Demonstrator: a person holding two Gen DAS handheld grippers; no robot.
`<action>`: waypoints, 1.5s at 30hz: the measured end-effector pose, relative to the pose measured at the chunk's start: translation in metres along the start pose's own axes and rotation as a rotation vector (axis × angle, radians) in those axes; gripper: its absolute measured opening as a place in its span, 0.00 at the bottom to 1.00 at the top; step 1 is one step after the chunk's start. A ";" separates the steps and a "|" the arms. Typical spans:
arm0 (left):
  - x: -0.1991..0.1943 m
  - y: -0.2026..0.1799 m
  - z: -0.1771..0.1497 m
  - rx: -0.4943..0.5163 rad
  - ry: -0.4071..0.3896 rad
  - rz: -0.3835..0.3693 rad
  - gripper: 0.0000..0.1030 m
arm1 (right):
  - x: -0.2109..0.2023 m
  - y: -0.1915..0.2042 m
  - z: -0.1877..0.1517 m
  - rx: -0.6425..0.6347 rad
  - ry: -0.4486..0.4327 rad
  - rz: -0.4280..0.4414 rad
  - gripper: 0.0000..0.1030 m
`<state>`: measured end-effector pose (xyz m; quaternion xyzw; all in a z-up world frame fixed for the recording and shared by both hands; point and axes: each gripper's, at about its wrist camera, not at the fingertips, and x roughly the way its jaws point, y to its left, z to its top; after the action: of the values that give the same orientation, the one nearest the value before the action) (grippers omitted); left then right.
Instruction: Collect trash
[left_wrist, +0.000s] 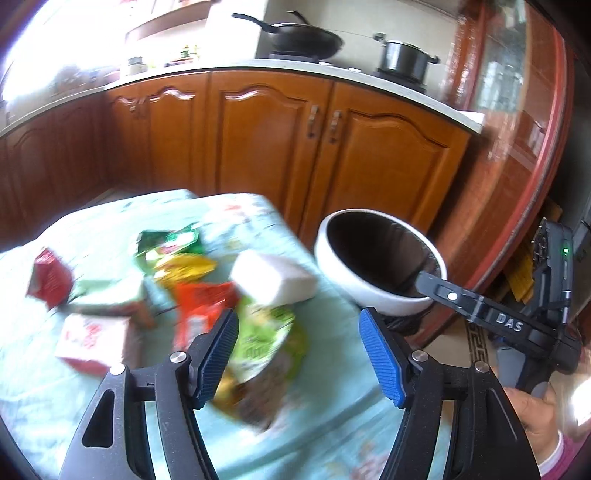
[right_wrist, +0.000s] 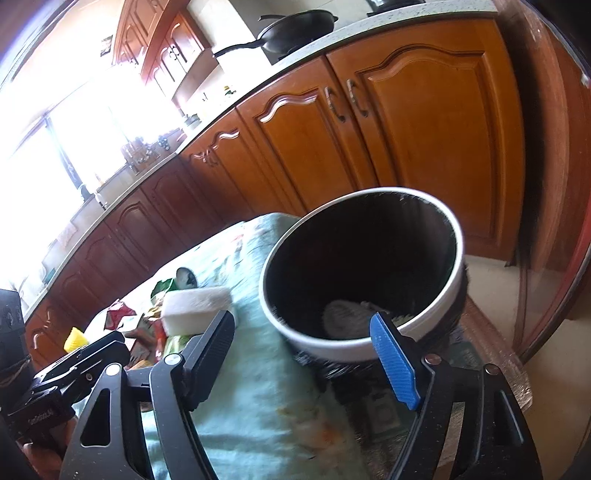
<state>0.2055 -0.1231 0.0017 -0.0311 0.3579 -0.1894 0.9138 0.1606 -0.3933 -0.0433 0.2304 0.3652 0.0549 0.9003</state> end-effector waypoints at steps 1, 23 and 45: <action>-0.005 0.005 -0.004 -0.010 0.001 0.011 0.67 | 0.001 0.005 -0.003 -0.003 0.006 0.007 0.78; -0.043 0.100 -0.032 -0.181 0.024 0.176 0.81 | 0.040 0.085 -0.018 -0.118 0.093 0.118 0.87; 0.014 0.123 -0.019 -0.175 0.099 0.236 0.91 | 0.106 0.094 0.002 -0.192 0.204 0.161 0.98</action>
<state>0.2422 -0.0127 -0.0449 -0.0590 0.4186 -0.0501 0.9048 0.2457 -0.2822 -0.0662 0.1651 0.4282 0.1848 0.8691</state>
